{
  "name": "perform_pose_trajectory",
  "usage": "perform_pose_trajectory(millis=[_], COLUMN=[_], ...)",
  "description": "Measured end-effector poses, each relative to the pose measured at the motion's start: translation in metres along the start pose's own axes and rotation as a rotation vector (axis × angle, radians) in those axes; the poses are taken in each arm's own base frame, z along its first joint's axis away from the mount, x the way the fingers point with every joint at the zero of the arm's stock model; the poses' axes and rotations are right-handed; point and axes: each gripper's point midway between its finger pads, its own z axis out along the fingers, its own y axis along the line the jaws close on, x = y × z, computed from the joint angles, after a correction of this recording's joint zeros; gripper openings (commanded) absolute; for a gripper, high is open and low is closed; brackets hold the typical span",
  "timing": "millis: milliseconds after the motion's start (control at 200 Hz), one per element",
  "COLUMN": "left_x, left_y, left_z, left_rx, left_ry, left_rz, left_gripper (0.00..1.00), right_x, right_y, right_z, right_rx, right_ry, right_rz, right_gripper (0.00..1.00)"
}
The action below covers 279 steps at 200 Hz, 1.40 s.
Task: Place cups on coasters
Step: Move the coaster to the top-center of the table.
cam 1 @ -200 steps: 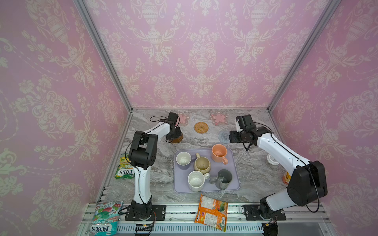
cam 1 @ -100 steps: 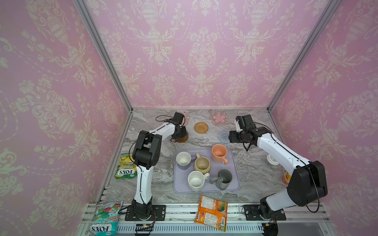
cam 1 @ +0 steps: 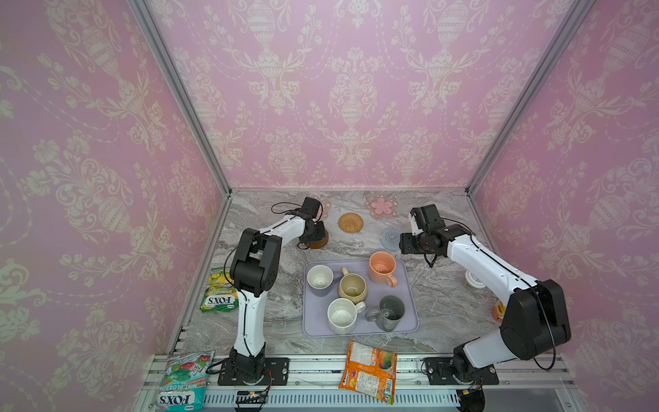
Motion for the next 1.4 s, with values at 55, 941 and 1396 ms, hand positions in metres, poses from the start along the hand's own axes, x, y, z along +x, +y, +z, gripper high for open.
perform_pose_trajectory(millis=[55,941,1396], left_x=[0.0,0.01,0.014], left_y=[0.0,0.004,0.001], left_z=[0.0,-0.006,-0.011], left_rx=[0.002,-0.007,-0.015], left_ry=[-0.003,0.01,0.062], left_rz=[0.0,0.003,0.006], left_gripper=[0.22,0.22,0.26], right_x=[0.001,0.006,0.007], right_y=[0.0,0.001,0.003], right_z=[0.0,0.003,0.003], right_rx=[0.0,-0.012,-0.021], right_ry=[0.001,0.018,0.02], right_rz=[0.0,0.004,0.003], right_gripper=[0.67,0.67,0.67])
